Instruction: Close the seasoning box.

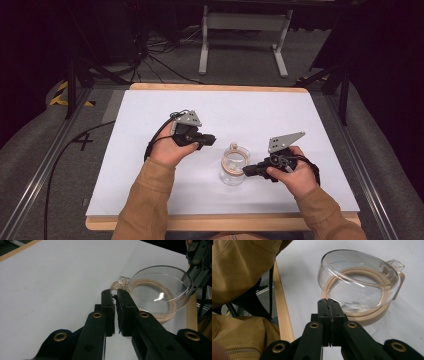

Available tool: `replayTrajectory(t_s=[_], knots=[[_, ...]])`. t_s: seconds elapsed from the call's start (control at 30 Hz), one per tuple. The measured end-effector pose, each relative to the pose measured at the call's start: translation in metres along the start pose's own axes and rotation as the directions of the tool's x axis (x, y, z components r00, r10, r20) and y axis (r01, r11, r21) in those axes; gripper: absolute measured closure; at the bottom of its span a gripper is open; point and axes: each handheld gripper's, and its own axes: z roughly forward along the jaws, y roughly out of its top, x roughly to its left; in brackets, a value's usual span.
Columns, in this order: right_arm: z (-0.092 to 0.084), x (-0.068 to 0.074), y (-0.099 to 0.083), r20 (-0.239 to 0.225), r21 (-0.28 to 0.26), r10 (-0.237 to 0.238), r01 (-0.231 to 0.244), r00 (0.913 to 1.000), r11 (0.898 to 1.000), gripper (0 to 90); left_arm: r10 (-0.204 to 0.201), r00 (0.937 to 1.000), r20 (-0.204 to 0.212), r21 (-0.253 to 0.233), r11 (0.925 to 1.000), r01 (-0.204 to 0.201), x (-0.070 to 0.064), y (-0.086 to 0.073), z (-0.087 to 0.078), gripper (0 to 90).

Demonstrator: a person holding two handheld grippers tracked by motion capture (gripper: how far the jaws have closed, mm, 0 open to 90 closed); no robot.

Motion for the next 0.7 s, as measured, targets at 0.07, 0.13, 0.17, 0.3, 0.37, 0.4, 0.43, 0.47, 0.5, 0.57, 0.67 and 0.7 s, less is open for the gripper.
replayTrajectory(t_s=[0.07, 0.13, 0.17, 0.3, 0.37, 0.4, 0.43, 0.47, 0.5, 0.57, 0.67, 0.7], knots=[[0.0005, 0.0003, -0.0002, -0.001, 0.012, 0.004, -0.004, 1.0, 1.0, 90.0, -0.005, 1.0, 0.0, 0.007, 1.0, 0.005, 0.0006, -0.0002, -0.0008, 84.1], [0.0008, 0.0002, -0.0003, -0.003, 0.019, 0.003, -0.003, 1.0, 1.0, 89.9, -0.009, 1.0, -0.001, 0.004, 1.0, 0.009, 0.0007, -0.0006, -0.0008, 84.0], [0.0014, 0.0002, -0.0005, -0.003, 0.027, 0.002, -0.002, 1.0, 1.0, 89.9, -0.001, 1.0, -0.002, 0.002, 1.0, 0.001, 0.0018, -0.0007, -0.0009, 84.0], [0.0028, 0.0019, -0.0007, -0.006, 0.063, 0.013, -0.012, 0.9999, 0.998, 90.0, -0.009, 1.0, 0.0, 0.007, 0.9999, 0.009, 0.0025, -0.0015, -0.0009, 84.1], [0.0031, 0.0021, -0.0007, -0.004, 0.07, 0.011, -0.01, 0.9999, 0.997, 90.0, -0.008, 1.0, 0.0, 0.006, 1.0, 0.008, 0.0026, -0.0015, -0.0009, 84.0], [0.0032, 0.0021, -0.0008, -0.005, 0.077, 0.01, -0.009, 0.9999, 0.997, 90.0, -0.01, 0.9999, 0.003, 0.005, 0.9999, 0.01, 0.0026, -0.0015, -0.0009, 84.0], [0.0032, 0.0021, -0.0008, -0.005, 0.077, 0.01, -0.009, 0.9999, 0.997, 90.0, -0.01, 0.9999, 0.003, 0.005, 0.9999, 0.01, 0.0026, -0.0015, -0.0009, 84.1], [0.0033, 0.0021, -0.001, -0.004, 0.081, 0.01, -0.01, 0.9999, 0.997, 90.0, -0.012, 0.9999, 0.001, 0.004, 0.9999, 0.012, 0.0026, -0.0017, -0.0011, 84.1], [0.0031, 0.0022, -0.001, -0.006, 0.083, 0.013, -0.013, 0.9999, 0.996, 90.0, -0.014, 0.9999, -0.002, 0.001, 0.9999, 0.014, 0.0025, -0.0018, -0.0011, 84.1], [0.0023, 0.0023, -0.0007, -0.006, 0.08, 0.011, -0.011, 0.9999, 0.997, 90.0, -0.016, 0.9999, -0.002, 0.0, 0.9999, 0.016, 0.0026, -0.0018, -0.0014, 83.7], [0.0009, 0.0029, -0.0002, -0.008, 0.073, 0.01, -0.01, 0.9999, 0.997, 89.8, -0.021, 0.9998, -0.008, -0.003, 0.9998, 0.021, 0.0021, -0.002, -0.0009, 81.6], [0.0005, 0.0027, -0.0001, -0.007, 0.068, 0.007, -0.006, 1.0, 0.998, 89.6, -0.021, 0.9997, -0.01, -0.007, 0.9998, 0.021, 0.0022, -0.0019, -0.0006, 81.0]])
